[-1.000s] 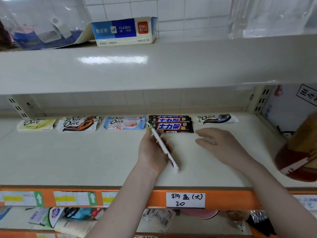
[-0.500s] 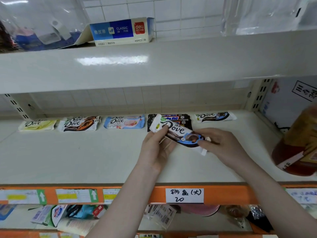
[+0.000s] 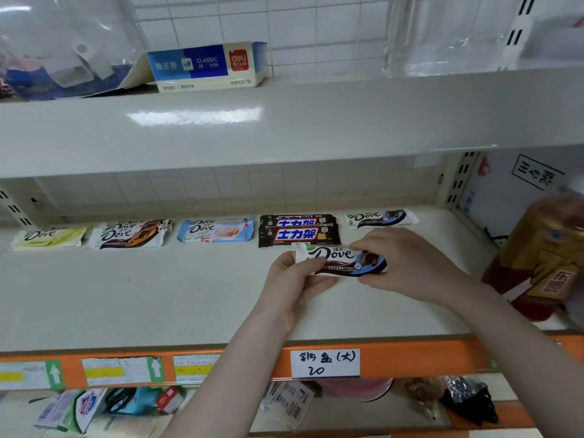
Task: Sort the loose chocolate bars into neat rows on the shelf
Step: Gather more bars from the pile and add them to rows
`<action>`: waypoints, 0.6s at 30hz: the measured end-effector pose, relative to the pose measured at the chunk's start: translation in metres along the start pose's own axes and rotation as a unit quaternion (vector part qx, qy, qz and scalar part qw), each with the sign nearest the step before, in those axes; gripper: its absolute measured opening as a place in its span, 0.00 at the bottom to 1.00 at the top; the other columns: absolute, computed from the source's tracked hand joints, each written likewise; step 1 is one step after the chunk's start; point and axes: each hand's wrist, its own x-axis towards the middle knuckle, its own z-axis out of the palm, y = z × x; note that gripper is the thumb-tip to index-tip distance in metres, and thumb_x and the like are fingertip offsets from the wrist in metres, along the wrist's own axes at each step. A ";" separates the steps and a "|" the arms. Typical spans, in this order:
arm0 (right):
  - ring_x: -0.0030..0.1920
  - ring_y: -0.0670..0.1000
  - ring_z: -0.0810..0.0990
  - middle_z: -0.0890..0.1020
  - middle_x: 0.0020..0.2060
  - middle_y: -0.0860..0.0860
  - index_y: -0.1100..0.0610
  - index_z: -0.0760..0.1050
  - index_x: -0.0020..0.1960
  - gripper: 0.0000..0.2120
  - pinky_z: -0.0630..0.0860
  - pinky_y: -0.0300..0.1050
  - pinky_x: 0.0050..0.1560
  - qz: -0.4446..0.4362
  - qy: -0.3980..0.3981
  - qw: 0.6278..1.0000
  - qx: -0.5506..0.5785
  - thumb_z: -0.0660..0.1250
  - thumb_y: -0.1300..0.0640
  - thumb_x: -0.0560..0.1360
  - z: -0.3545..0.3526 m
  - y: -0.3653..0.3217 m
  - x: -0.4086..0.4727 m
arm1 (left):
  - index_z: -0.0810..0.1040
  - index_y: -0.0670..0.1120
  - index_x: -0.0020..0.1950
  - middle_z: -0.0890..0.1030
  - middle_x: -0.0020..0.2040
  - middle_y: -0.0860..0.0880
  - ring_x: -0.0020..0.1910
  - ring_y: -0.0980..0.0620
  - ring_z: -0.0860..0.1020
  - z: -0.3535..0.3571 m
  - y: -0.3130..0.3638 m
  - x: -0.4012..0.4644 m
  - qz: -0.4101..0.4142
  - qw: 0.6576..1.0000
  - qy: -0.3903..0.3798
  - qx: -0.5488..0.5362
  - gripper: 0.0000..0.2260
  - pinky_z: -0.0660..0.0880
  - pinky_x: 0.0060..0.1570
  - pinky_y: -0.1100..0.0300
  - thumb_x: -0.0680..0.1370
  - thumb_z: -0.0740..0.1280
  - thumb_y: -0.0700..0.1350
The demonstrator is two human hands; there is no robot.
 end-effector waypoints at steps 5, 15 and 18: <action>0.51 0.51 0.75 0.78 0.49 0.47 0.52 0.75 0.57 0.17 0.73 0.45 0.49 0.017 -0.009 0.997 -0.073 0.67 0.54 0.68 -0.013 0.021 0.008 | 0.76 0.48 0.48 0.81 0.43 0.51 0.45 0.50 0.79 0.001 -0.009 0.001 0.184 0.872 0.098 0.443 0.04 0.74 0.43 0.60 0.75 0.67 0.44; 0.32 0.52 0.69 0.74 0.32 0.51 0.56 0.72 0.39 0.04 0.63 0.41 0.31 0.077 -0.109 0.971 -0.199 0.65 0.56 0.68 -0.025 0.076 0.056 | 0.71 0.48 0.63 0.75 0.59 0.48 0.59 0.48 0.72 -0.007 -0.027 -0.003 0.248 0.603 0.091 0.753 0.17 0.67 0.55 0.57 0.79 0.56 0.54; 0.34 0.52 0.69 0.71 0.30 0.49 0.52 0.68 0.36 0.07 0.61 0.41 0.29 0.071 -0.143 0.971 -0.177 0.67 0.57 0.67 -0.020 0.085 0.063 | 0.71 0.47 0.62 0.74 0.60 0.48 0.59 0.47 0.71 -0.008 -0.028 -0.004 0.228 0.590 0.093 0.769 0.16 0.67 0.55 0.56 0.79 0.57 0.54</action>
